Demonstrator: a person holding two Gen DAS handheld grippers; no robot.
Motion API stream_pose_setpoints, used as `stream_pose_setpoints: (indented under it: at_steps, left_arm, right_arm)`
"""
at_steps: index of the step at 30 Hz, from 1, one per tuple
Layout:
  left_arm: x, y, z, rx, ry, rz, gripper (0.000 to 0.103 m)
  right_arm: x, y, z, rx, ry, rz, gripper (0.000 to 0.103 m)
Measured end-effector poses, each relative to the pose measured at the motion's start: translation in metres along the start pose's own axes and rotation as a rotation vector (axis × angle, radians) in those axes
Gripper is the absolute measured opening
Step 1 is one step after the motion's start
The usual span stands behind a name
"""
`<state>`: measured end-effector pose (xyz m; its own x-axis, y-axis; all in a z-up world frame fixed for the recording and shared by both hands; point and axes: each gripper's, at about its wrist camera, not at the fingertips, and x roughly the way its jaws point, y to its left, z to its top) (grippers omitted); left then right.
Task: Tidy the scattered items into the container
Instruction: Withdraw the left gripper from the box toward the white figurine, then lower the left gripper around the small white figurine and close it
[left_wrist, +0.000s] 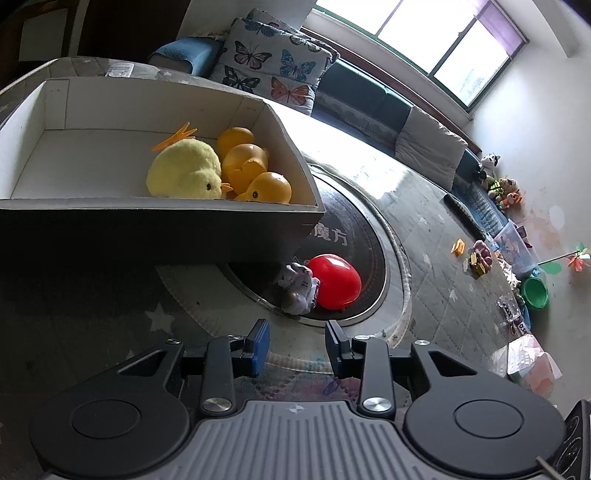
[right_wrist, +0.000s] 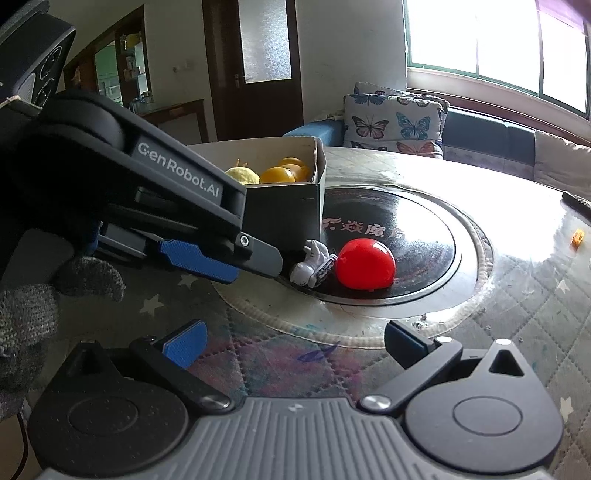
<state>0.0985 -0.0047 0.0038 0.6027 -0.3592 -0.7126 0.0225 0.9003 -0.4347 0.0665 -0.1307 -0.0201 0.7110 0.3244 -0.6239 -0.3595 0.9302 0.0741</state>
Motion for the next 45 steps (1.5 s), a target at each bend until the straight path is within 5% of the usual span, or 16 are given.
stream_pose_setpoints:
  at_steps: [16,45]
  left_arm:
    - [0.020,-0.001,0.030,-0.082,0.001,0.013,0.036]
    - [0.068,0.002,0.055,-0.198,0.071,0.075,0.036]
  right_arm:
    - [0.013,-0.008,0.008,0.035,-0.004,-0.007,0.102]
    - [0.055,-0.024,0.023,0.088,0.025,0.059,0.045]
